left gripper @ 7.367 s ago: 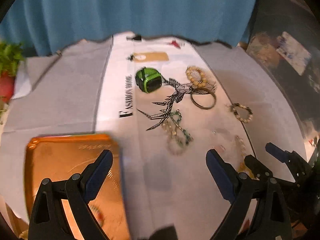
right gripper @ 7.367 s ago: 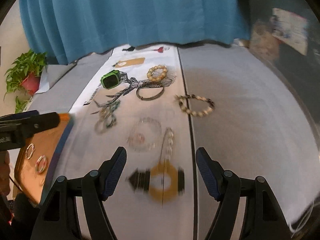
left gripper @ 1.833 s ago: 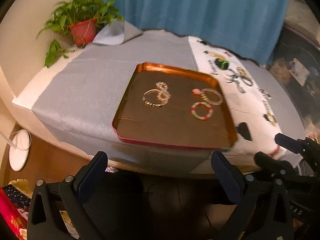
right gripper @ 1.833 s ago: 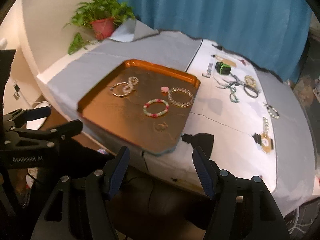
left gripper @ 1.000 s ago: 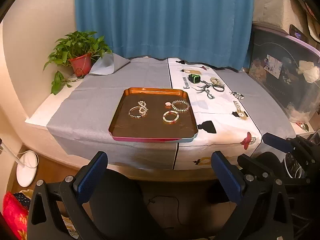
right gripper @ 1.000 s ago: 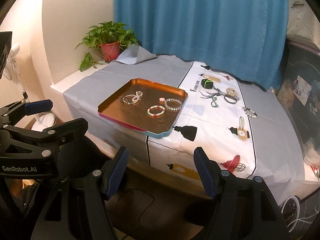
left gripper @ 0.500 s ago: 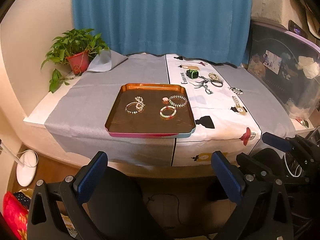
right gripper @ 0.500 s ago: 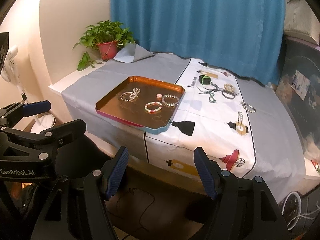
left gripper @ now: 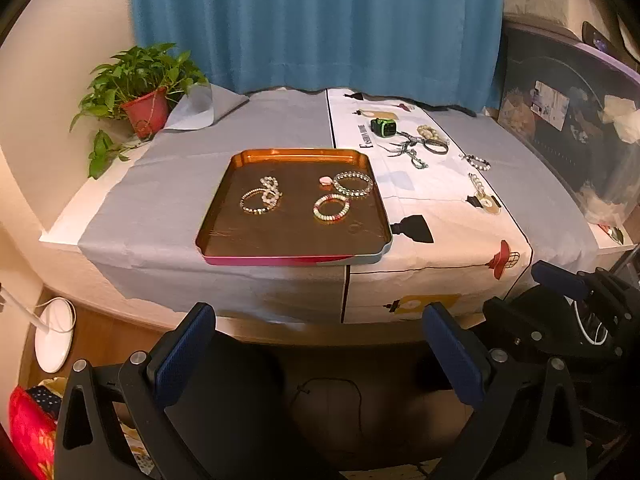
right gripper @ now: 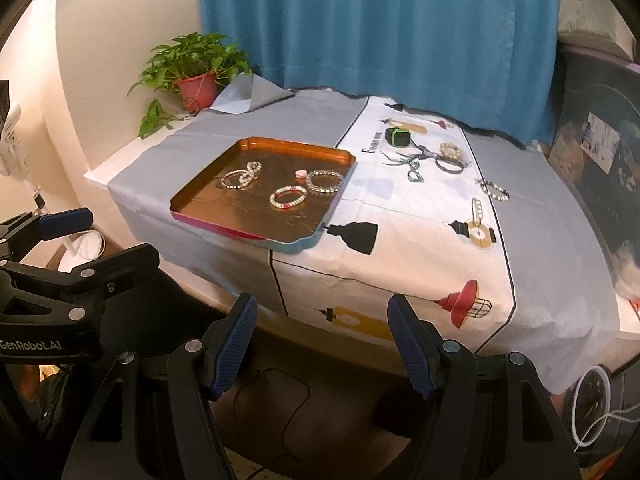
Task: Organize jewelry
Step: 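Withdraw both tools from the tray and move toward the runner, then grasp a black-white beaded bracelet with the right tool while the left tool grasps a green beaded bracelet, then carry both bracelets over the orange tray and open both tools to release them, then withdraw both tools from the tray back toward the runner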
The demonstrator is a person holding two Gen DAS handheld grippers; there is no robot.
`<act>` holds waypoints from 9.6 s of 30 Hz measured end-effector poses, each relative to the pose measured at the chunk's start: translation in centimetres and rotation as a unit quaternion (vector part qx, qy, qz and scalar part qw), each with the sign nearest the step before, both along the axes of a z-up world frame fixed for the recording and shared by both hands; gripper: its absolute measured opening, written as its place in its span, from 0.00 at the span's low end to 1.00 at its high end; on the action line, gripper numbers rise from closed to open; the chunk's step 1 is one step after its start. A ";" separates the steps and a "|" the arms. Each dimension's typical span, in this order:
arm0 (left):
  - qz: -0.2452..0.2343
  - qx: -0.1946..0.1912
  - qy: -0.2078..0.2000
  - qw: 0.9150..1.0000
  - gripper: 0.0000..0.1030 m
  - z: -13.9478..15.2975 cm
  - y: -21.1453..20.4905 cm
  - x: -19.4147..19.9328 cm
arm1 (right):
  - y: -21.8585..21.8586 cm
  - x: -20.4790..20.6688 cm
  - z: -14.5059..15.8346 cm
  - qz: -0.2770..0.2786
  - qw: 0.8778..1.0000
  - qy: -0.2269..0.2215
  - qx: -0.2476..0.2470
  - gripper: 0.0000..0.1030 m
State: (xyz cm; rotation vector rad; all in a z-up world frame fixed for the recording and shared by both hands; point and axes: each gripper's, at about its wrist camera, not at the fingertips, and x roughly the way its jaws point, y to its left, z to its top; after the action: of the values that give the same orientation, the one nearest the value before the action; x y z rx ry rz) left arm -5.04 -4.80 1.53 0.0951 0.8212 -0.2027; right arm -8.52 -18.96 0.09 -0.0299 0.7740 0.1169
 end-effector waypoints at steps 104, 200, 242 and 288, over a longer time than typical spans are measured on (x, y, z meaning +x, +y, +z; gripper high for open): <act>-0.133 -0.090 0.004 0.987 0.03 4.9 -5.0 4.8 | -10.4 4.2 5.3 -0.057 0.997 -0.052 0.019 0.08; 0.046 -0.025 0.082 0.995 0.85 -7.3 6.9 17.4 | 6.2 18.7 -5.5 0.053 0.992 0.103 -0.043 0.62; 0.026 0.006 -0.018 0.999 0.87 0.4 2.1 -3.0 | 3.2 -3.0 1.0 0.038 0.999 -0.018 -0.021 0.67; 0.027 0.026 0.036 0.999 0.87 -3.0 1.6 0.6 | -5.6 2.6 -2.0 -0.084 0.996 0.017 -0.006 0.67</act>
State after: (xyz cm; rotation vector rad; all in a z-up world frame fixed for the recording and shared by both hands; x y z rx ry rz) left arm -4.39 -3.20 -1.44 0.1153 0.8996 -0.1337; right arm -5.90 -24.52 -1.86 0.0257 0.8084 -0.0460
